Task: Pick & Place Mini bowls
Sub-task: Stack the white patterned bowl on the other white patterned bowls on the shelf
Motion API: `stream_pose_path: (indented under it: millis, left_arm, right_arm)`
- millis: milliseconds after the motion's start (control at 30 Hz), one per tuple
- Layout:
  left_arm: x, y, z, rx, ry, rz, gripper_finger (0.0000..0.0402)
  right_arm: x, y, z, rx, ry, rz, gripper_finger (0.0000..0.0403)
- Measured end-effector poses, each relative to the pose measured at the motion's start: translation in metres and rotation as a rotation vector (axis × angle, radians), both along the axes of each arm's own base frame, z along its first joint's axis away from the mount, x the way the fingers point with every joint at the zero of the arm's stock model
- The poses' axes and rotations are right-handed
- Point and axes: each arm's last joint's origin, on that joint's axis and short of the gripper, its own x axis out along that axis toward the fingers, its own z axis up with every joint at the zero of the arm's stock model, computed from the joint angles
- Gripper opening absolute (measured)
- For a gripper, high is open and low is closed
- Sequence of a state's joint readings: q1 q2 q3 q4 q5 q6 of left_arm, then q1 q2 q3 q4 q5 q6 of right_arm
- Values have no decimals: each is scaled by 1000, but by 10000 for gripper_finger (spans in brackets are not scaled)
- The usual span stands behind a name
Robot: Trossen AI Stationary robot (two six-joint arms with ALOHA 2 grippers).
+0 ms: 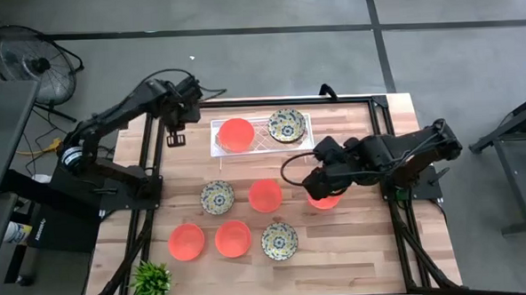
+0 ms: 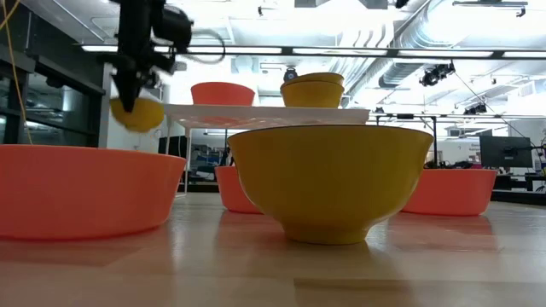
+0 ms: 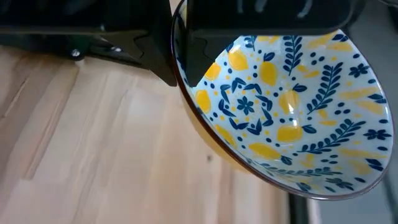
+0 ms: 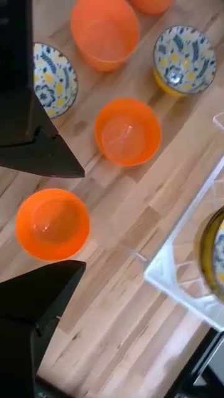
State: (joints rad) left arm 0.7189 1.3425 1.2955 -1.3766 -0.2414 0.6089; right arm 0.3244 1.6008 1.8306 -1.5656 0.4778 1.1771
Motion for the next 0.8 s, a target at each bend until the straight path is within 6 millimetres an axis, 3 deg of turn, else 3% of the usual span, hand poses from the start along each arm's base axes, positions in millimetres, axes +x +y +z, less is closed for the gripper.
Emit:
stream_pose_path:
  millis: [267,400,567,800]
  left_arm:
    - [5,-12,61,94,-98,-148,5]
    - [12,-25,86,154,-160,-237,5]
    - [30,-44,104,225,-195,-389,5]
    - [70,-62,115,256,-217,-516,5]
  right_arm:
    - [-35,-3,-32,24,30,-103,216]
    - [-53,-1,-47,79,-42,-132,216]
    - [-67,0,-63,153,-151,-119,216]
    - [-75,-1,-80,209,-157,-107,216]
